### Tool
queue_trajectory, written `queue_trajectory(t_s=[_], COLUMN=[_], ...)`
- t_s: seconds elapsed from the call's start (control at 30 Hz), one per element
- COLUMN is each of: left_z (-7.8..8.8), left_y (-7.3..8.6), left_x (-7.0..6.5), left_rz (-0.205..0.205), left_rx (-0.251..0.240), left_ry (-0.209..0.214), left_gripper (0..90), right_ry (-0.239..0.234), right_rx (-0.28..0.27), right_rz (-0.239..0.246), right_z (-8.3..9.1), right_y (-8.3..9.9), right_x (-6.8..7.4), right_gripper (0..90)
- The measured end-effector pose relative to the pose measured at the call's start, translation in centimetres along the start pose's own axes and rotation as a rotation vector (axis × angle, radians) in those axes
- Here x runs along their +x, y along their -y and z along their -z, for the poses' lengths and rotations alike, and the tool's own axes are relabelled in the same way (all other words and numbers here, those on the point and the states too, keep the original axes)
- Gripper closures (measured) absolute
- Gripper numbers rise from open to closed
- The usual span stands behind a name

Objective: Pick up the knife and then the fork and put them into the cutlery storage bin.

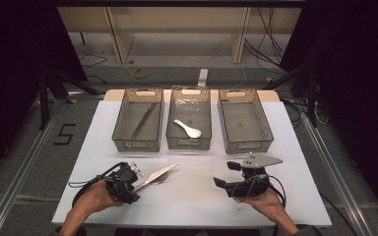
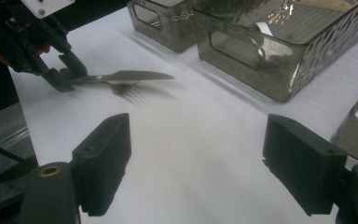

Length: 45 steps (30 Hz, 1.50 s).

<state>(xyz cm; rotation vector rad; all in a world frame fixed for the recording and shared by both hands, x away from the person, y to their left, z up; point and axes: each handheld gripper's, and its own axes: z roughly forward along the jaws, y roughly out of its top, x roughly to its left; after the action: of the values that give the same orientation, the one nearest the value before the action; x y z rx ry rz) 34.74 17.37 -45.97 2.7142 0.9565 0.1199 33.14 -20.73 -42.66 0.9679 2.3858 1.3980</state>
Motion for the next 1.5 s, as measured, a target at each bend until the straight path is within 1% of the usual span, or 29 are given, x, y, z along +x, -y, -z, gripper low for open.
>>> queue_trajectory(t_s=[0.1, 0.17, 0.27, 0.3, 0.37, 0.43, 0.47, 0.53, 0.73, 0.87, 0.93, 1.0, 1.2, 1.3, 1.37, 1.4, 1.5], left_z=[-0.22, -0.38, -0.37, -0.40, -0.42, -0.50, -0.47, -0.53, -0.56, -0.54, -0.55, -0.47, -0.47, -0.39, -0.30, -0.21, 0.09], left_y=[0.01, 0.01, -0.14, -0.19, -0.32, -0.49, -0.57, -0.64, -0.62, -0.55, -0.52, -0.48, -0.38, -0.57, -0.63, -0.65, -0.73], left_x=[-0.09, -0.10, -0.02, -0.07, -0.02, -0.15, -0.17, -0.24, -0.09, -0.10, -0.19, -0.14, -0.21, -0.36, -0.47, -0.43, -0.60], left_rz=[-0.002, -0.008, -0.008, 0.001, 0.001, 0.020, 0.018, 0.030, 0.042, 0.045, 0.045, 0.029, 0.032, 0.023, 0.029, 0.021, 0.017], left_rx=[0.010, 0.024, 0.031, 0.029, 0.039, 0.043, 0.052, 0.048, 0.039, 0.034, 0.029, 0.033, 0.013, 0.014, 0.000, 0.003, -0.016], left_ry=[0.005, 0.006, 0.008, 0.006, 0.005, -0.001, -0.004, -0.007, 0.010, 0.011, 0.006, 0.006, 0.003, -0.006, -0.003, 0.000, -0.004], left_gripper=[58.6, 62.9, 65.3, 65.6, 66.5, 67.4, 68.2, 69.8, 77.4, 77.9, 78.2, 78.5, 78.9, 79.0, 79.0, 79.1, 79.1], right_ry=[0.000, -0.001, -0.005, -0.004, -0.006, -0.005, -0.006, -0.005, -0.006, -0.005, -0.006, -0.005, -0.009, -0.011, -0.011, -0.011, -0.013], right_rx=[0.002, 0.003, 0.008, 0.010, 0.018, 0.019, 0.019, 0.019, 0.021, 0.024, 0.024, 0.024, 0.026, 0.023, 0.023, 0.023, 0.021], right_rz=[0.002, 0.002, 0.004, 0.005, 0.006, 0.008, 0.008, 0.008, 0.011, 0.012, 0.012, 0.012, 0.012, 0.015, 0.014, 0.014, 0.016], right_z=[-0.06, -0.10, -0.14, -0.18, -0.25, -0.30, -0.31, -0.31, -0.33, -0.34, -0.32, -0.30, -0.30, -0.28, -0.30, -0.30, -0.33], right_y=[-0.01, 0.00, 0.01, 0.02, 0.05, 0.06, 0.05, 0.04, 0.04, 0.04, 0.03, 0.01, -0.02, -0.06, -0.06, -0.06, -0.09], right_x=[0.05, 0.05, 0.04, 0.05, 0.07, 0.11, 0.13, 0.14, 0.19, 0.18, 0.17, 0.19, 0.23, 0.27, 0.29, 0.30, 0.34], right_gripper=[24.5, 24.5, 24.5, 24.5, 24.5, 24.5, 24.5, 24.5, 24.6, 24.7, 24.7, 24.7, 24.9, 25.0, 25.0, 25.0, 25.2])
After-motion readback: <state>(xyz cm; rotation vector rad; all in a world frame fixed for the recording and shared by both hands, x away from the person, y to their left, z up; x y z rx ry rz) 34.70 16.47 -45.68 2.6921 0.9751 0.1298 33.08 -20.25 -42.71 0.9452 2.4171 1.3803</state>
